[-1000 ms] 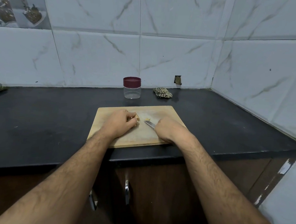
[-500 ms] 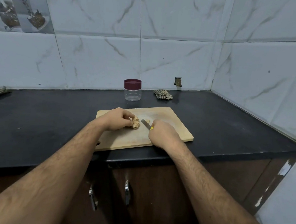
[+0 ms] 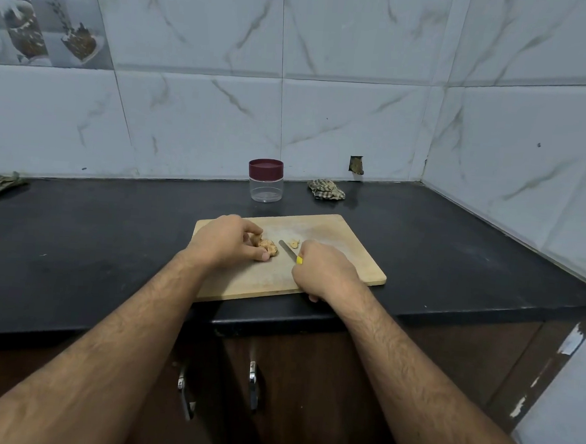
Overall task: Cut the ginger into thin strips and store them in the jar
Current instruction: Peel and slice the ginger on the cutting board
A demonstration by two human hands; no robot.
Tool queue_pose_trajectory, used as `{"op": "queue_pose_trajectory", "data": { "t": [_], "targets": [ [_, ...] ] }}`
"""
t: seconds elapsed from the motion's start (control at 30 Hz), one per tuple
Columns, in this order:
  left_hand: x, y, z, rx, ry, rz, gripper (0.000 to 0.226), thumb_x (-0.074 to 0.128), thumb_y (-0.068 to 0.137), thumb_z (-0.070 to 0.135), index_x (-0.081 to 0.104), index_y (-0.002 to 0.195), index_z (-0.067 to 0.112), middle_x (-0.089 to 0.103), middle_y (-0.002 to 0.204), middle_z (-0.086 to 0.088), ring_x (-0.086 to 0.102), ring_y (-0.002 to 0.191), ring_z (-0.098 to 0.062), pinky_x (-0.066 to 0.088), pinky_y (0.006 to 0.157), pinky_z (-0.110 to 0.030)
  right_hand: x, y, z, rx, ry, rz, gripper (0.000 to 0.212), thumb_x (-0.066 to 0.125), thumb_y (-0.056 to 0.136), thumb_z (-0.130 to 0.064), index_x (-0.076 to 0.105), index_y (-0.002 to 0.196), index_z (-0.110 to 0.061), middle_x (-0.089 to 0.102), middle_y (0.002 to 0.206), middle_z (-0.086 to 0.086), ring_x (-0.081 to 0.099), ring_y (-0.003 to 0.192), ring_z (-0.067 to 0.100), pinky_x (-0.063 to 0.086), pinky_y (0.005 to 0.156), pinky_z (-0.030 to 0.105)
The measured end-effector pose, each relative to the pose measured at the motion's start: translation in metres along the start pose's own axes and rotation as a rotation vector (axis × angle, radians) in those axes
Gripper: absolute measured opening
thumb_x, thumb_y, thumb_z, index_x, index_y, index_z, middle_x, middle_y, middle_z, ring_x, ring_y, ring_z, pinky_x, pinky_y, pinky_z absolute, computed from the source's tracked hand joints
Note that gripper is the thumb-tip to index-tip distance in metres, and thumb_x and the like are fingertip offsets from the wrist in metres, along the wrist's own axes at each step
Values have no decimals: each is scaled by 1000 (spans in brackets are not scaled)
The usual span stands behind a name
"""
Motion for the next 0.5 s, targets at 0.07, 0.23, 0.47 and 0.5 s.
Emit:
{"op": "queue_pose_trajectory", "data": {
  "t": [0.07,0.23,0.47,0.5],
  "targets": [
    [-1,0,0,30,5,-16,64,78,74,56,61,131,33,52,118,6,50,111,-13,36,81,-28,-1,0,0,3,-11,3,18,44,91,-13,54,105,-19,58,86,0,60,85,22,37,59,31],
    [8,1,6,115,-133,-109,37,67,92,34,63,129,29,56,137,6,52,126,-12,36,99,-23,-1,-1,-2,1,-16,22,24,45,93,-14,57,113,-19,56,98,0,53,92,21,41,71,33],
    [14,8,4,37,-13,-16,38,68,85,54,69,119,35,69,117,15,62,107,-4,50,89,-27,-2,-4,-4,23,35,59,8,44,95,-13,47,96,-20,53,93,1,51,88,22,39,69,33],
    [15,9,5,31,-2,-25,41,68,84,56,69,120,36,68,119,16,61,109,-4,50,91,-28,-3,-5,-5,25,39,57,9,43,95,-12,46,95,-20,52,92,1,51,88,22,39,70,32]
  ]
}}
Point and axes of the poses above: each hand's wrist, its own y-axis towards the middle knuckle, its own x-axis out of the palm, z = x × y, the point moved 6 cm from there along y, towards the middle knuckle
